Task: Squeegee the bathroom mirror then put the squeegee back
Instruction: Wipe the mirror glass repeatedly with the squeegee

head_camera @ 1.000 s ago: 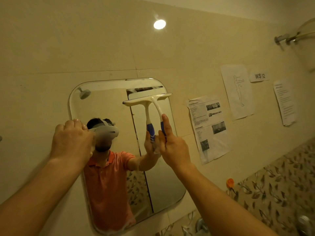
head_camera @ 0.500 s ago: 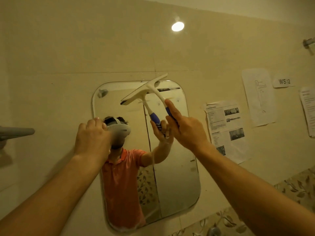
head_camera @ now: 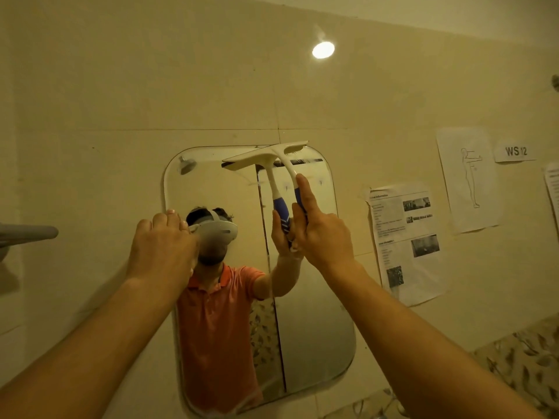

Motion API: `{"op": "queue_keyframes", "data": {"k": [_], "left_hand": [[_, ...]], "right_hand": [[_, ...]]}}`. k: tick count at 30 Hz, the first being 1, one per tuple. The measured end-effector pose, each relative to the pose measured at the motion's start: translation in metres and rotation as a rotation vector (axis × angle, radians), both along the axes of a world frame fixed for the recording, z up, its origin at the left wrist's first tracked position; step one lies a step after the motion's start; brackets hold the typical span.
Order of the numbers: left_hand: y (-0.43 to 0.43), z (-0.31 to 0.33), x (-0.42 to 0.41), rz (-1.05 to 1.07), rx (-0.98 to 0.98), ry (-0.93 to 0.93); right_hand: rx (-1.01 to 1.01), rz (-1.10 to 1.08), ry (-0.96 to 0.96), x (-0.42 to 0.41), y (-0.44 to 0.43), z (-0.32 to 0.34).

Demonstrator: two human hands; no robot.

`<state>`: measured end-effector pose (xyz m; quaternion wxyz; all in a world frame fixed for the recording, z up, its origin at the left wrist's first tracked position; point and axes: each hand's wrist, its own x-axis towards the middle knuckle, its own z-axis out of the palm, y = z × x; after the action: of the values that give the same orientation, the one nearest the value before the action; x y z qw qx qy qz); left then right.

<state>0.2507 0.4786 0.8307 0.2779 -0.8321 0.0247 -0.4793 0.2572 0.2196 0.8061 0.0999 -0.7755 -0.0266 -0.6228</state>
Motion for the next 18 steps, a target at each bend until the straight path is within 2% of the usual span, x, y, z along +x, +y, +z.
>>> {"op": "queue_keyframes", "data": {"k": [18], "left_hand": [[0.001, -0.001, 0.001, -0.018, 0.003, -0.009]], "right_hand": [[0.085, 0.040, 0.012, -0.004, 0.029, -0.018]]}}
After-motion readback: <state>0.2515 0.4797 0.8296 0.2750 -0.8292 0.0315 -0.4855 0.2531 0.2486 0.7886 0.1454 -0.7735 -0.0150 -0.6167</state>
